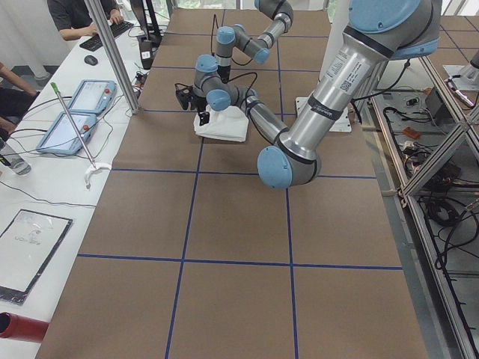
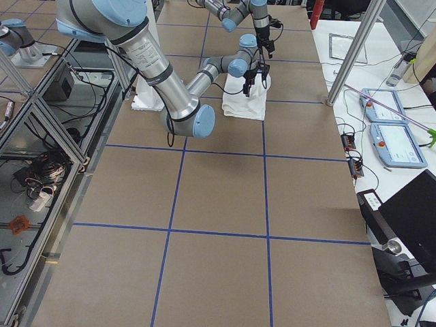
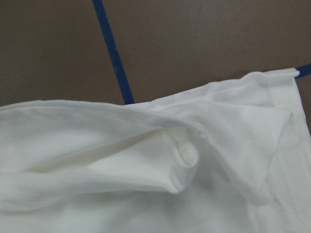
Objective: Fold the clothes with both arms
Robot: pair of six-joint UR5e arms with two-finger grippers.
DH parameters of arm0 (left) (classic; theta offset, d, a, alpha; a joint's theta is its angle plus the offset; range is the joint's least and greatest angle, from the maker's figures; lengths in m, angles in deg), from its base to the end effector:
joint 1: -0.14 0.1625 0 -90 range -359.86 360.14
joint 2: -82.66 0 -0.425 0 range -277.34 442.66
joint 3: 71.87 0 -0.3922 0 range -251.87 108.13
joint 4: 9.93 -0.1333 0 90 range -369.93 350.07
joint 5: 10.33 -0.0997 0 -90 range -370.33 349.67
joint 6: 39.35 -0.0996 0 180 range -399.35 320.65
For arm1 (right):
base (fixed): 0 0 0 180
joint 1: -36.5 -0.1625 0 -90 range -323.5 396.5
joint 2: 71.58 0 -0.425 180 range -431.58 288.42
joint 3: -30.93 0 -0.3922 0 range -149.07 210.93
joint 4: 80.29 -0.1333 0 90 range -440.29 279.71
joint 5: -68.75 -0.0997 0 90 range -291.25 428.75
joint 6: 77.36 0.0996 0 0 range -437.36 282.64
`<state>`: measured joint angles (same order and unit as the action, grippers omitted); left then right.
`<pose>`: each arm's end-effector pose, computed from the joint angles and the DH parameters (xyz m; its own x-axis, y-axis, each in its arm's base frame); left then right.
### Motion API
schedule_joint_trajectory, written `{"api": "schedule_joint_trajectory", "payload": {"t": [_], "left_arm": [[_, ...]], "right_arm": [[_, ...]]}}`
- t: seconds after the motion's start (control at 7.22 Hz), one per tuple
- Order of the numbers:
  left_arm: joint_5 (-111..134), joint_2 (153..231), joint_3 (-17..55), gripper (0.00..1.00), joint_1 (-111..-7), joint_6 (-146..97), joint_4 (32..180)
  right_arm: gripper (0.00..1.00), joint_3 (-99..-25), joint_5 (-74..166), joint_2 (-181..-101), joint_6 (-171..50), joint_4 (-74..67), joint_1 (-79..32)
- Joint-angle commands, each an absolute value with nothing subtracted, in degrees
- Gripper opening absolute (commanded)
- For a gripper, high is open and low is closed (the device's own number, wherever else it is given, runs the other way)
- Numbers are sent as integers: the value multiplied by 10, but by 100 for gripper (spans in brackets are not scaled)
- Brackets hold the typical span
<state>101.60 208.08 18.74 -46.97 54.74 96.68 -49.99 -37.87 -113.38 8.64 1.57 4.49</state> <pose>0.4043 -0.5764 0.2550 0.3779 -0.5040 -0.7767 0.5059 0.8150 -0.2827 -0.5879 -0.4911 0.1899 0.5971 0.2944 0.7462 -0.2888 0.9467 -0.1424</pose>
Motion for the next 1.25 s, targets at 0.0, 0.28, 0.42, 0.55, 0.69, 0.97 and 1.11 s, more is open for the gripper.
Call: {"api": "schedule_joint_trajectory", "payload": {"t": [0.0, 0.28, 0.42, 0.55, 0.69, 0.97, 1.11], "left_arm": [[1016, 2080, 187, 99, -471, 547, 967], [1016, 2077, 188, 99, -481, 547, 967], [1016, 2065, 190, 99, -481, 545, 968], [1017, 2053, 202, 99, -482, 530, 967], [1017, 2032, 223, 99, -483, 518, 967], [1017, 2023, 237, 99, -485, 517, 962], [1017, 2023, 246, 99, -484, 517, 948]], "right_arm": [[100, -471, -352, -1113, 45, 30, 61], [100, -434, -349, -1102, 19, 26, 52], [100, -413, -340, -1087, 10, 24, 50], [100, -395, -340, -1075, 8, 20, 46], [100, -367, -339, -1073, 7, -18, 40], [100, -333, -337, -1061, -39, -41, 9], [100, -305, -337, -1046, -77, -44, -13]]}}
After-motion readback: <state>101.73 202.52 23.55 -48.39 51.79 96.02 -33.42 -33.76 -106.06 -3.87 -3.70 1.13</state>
